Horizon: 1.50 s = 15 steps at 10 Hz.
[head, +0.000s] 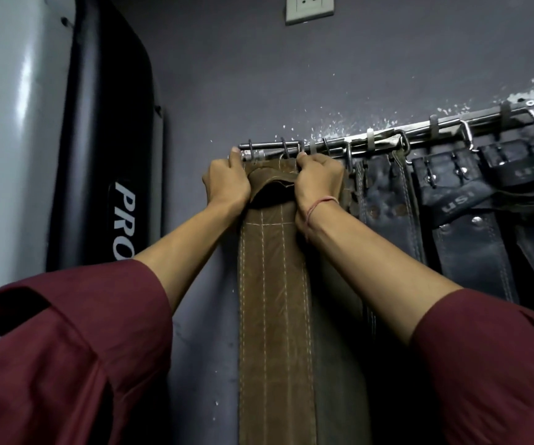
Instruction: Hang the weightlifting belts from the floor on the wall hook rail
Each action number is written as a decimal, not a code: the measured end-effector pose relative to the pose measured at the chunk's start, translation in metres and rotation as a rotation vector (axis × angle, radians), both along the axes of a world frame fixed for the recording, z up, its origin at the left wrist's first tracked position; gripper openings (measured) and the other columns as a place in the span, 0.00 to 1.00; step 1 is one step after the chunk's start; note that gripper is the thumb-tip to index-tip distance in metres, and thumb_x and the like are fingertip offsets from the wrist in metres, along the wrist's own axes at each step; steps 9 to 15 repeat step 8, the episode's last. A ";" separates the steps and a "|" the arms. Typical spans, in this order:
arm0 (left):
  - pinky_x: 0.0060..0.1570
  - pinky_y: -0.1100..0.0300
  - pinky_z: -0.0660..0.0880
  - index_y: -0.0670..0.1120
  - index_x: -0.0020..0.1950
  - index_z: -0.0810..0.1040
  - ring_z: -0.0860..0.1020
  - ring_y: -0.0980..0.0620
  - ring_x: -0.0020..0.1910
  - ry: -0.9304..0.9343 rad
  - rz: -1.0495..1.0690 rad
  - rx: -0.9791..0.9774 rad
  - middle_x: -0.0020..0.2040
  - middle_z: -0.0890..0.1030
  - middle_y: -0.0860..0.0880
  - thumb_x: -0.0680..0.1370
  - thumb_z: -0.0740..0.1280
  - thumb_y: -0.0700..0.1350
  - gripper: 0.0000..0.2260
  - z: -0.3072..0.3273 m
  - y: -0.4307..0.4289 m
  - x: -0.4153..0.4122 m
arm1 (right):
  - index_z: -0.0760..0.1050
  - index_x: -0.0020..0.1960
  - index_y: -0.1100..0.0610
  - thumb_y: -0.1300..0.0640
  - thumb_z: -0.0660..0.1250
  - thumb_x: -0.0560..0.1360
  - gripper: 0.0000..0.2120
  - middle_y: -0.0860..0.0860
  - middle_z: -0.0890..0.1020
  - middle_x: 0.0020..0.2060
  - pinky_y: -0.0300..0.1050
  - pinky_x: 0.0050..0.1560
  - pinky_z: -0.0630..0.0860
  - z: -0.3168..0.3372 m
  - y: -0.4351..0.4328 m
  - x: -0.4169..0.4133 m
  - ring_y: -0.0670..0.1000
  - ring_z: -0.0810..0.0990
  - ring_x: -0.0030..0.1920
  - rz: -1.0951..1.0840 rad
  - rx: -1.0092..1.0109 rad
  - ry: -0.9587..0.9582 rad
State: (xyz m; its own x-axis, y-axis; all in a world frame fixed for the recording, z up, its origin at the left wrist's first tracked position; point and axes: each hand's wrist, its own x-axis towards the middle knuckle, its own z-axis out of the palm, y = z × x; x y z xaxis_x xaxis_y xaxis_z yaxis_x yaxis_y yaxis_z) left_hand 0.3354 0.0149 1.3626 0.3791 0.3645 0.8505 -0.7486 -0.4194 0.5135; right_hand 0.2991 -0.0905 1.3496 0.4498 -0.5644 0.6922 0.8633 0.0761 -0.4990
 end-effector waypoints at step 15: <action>0.54 0.53 0.69 0.40 0.58 0.75 0.74 0.47 0.55 0.043 0.002 0.032 0.56 0.76 0.45 0.85 0.54 0.51 0.17 -0.117 0.006 -0.025 | 0.80 0.43 0.65 0.52 0.61 0.80 0.18 0.62 0.83 0.39 0.49 0.46 0.77 -0.082 -0.015 -0.035 0.54 0.81 0.42 -0.469 -0.318 0.062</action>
